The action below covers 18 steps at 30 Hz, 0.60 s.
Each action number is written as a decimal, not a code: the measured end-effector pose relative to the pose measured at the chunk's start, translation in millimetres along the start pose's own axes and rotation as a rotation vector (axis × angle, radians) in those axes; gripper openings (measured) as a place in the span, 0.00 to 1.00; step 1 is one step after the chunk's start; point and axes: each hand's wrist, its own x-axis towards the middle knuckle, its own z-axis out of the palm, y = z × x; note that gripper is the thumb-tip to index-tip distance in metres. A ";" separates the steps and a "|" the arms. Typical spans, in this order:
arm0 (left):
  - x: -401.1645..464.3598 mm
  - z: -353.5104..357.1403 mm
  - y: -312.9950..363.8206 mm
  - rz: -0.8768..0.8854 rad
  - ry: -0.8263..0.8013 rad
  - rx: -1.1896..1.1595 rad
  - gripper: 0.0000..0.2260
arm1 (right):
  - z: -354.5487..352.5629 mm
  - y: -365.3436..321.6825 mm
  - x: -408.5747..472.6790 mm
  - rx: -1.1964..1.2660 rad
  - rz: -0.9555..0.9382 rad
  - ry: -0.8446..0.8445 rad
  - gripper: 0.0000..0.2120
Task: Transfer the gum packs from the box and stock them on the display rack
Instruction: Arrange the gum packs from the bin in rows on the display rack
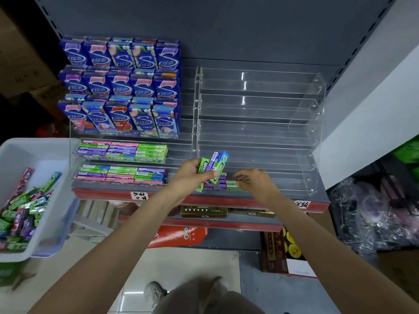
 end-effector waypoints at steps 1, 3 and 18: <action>-0.2 0.7 0.7 0.003 -0.002 -0.003 0.08 | -0.6 1.0 0.1 0.002 0.007 0.000 0.13; -0.4 1.2 1.1 0.004 -0.008 -0.002 0.08 | -0.7 2.5 0.1 0.000 0.012 -0.018 0.13; 3.9 8.8 14.0 0.003 -0.144 -0.011 0.12 | -40.0 -27.0 -14.9 0.962 0.047 0.148 0.04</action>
